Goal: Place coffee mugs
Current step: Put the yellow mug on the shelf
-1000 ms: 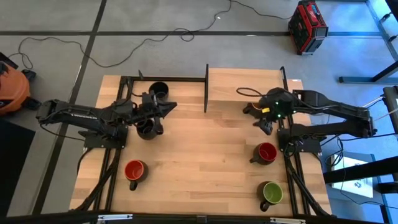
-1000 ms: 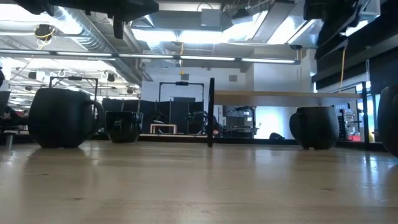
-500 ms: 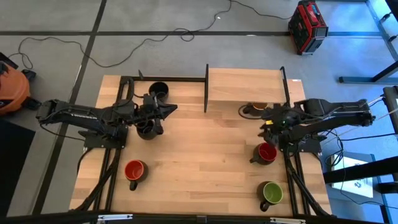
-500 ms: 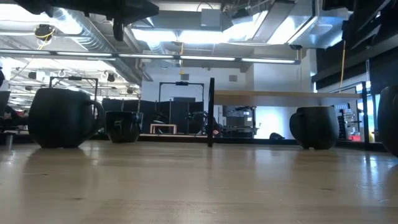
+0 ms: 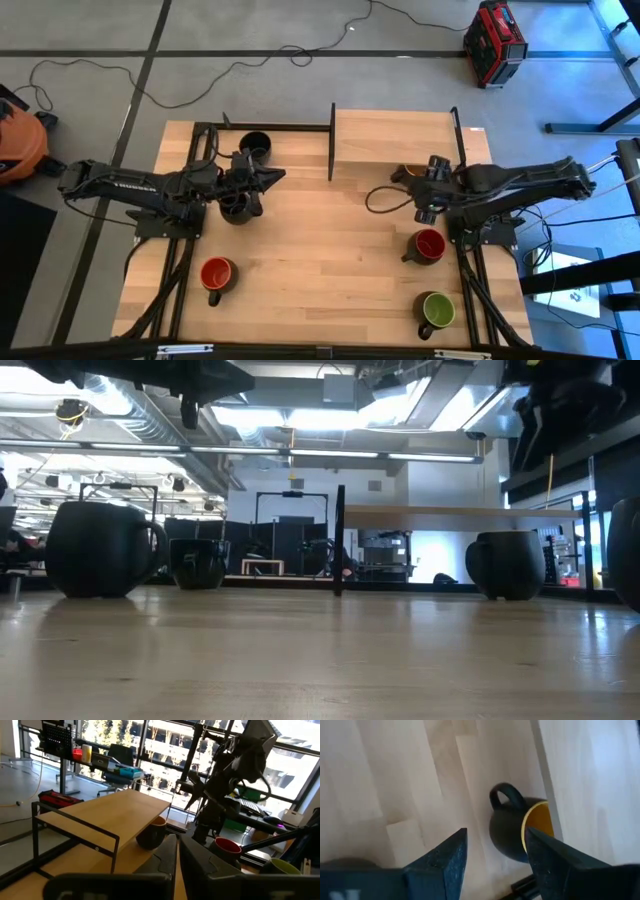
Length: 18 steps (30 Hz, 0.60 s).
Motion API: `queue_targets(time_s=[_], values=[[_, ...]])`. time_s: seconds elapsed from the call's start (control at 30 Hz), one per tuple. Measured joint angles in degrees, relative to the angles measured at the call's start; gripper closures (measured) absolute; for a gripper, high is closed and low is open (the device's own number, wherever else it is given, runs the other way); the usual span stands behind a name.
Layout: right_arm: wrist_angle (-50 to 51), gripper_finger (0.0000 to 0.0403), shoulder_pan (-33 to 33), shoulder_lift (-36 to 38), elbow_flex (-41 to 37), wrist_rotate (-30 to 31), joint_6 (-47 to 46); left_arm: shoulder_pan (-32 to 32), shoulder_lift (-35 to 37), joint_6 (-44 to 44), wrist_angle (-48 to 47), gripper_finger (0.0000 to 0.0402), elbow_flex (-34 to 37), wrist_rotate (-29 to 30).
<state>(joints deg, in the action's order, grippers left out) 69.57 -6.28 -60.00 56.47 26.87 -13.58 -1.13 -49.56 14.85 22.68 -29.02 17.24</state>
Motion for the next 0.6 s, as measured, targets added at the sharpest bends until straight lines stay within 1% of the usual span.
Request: queue_targets(time_s=[0.17,0.33,0.53,0.6], values=[[-0.99,0.0217,6.59,-2.17,-0.78,-1.26,0.18,0.00,0.00,-0.02,-0.41,0.0388,0.02,-0.54],[-3.95,0.0217,13.37,-0.50,-4.96,-7.15,4.42,0.00,0.00,-0.04,-0.74,0.0388,0.02,-0.66],[-9.86,0.0217,16.17,0.01,-9.01,-7.03,9.98,0.00,0.00,-0.04,-1.30,0.0388,0.02,-0.66],[-9.93,0.0217,17.03,-0.03,-10.36,-6.99,10.89,0.00,0.00,-0.04,-1.27,0.0388,0.02,-0.66]])
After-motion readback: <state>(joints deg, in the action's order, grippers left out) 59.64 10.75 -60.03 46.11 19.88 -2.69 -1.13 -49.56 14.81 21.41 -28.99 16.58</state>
